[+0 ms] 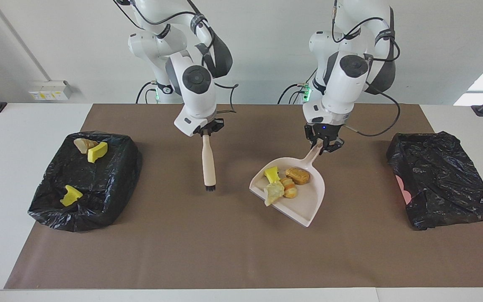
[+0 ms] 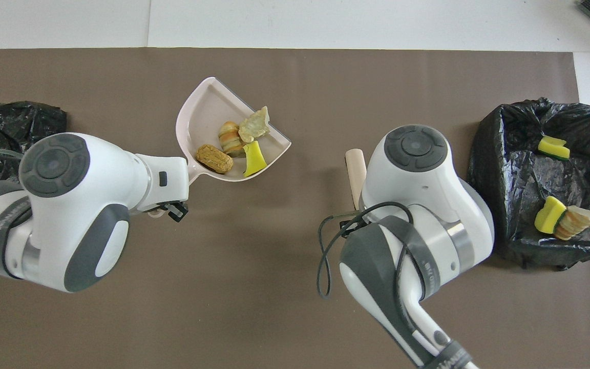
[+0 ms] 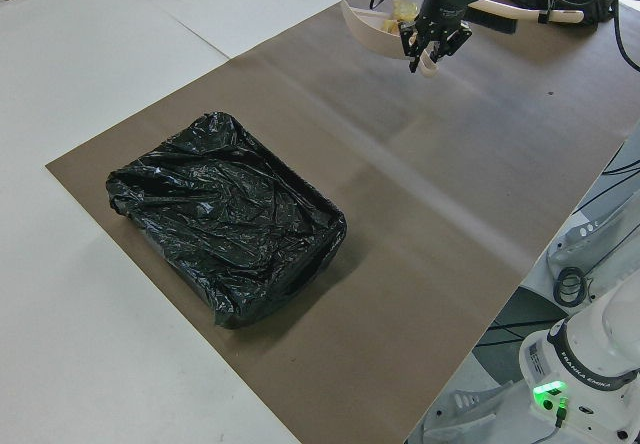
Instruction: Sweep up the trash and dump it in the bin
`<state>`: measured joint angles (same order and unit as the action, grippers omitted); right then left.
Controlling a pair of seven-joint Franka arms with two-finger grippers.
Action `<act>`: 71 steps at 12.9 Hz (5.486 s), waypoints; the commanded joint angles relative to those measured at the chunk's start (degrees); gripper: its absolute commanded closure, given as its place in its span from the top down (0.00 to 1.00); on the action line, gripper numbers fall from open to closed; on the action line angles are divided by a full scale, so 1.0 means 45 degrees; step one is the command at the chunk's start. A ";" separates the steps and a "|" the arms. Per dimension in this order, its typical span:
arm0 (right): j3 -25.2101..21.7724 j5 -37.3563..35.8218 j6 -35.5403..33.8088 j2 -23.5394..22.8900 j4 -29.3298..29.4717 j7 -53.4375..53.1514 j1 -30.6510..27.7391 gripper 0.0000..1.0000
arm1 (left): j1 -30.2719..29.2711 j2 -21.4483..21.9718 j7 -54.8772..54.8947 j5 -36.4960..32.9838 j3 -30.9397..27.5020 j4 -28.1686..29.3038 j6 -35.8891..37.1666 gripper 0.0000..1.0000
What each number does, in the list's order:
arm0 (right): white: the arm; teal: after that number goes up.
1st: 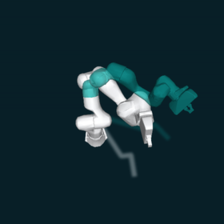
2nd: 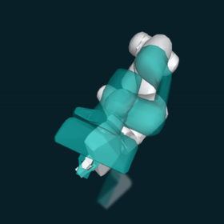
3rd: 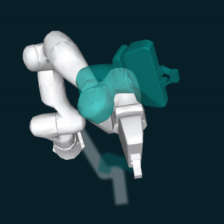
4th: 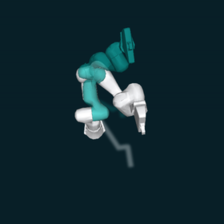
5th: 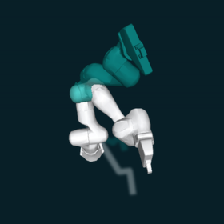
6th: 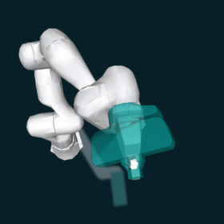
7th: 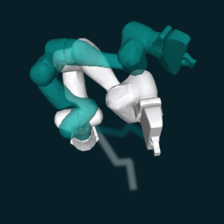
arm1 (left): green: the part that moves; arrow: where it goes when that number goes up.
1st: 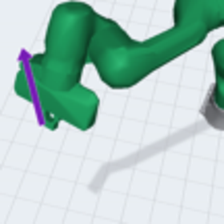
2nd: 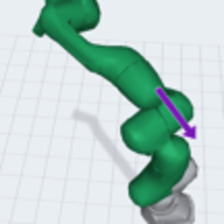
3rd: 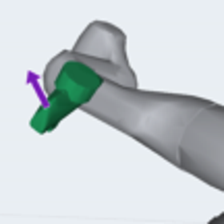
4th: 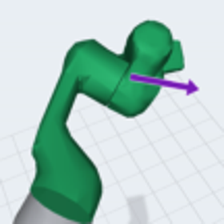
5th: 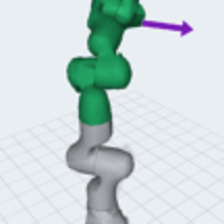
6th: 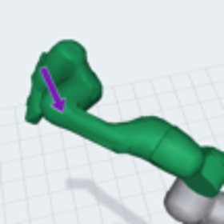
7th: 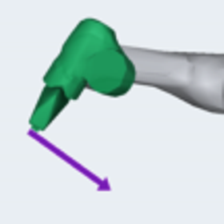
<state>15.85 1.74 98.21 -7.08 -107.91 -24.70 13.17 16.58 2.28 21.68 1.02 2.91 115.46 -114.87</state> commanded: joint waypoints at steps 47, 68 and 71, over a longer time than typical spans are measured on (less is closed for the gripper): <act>-0.1292 -0.0522 -0.4012 0.1223 0.4915 0.4806 -0.3063 1.00 | -0.5561 -0.2342 1.3520 -1.3919 -0.1624 -0.5869 0.3998 0.00; -0.3893 -0.0327 -0.3131 0.1593 0.5132 0.4786 -0.4039 1.00 | -0.1054 -0.0973 -0.4045 0.0082 -0.1019 -0.3903 0.2935 0.00; -0.3776 -0.1104 -0.2977 0.1613 0.4976 0.5097 -0.3515 1.00 | 0.0861 -0.1986 -0.7055 0.0728 -0.0999 -0.3587 0.1060 0.00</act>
<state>-1.48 -0.15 84.77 -0.85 -84.14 -3.95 -4.32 16.00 -4.99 -3.57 2.32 -0.36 98.02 -105.04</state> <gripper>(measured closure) 0.000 0.678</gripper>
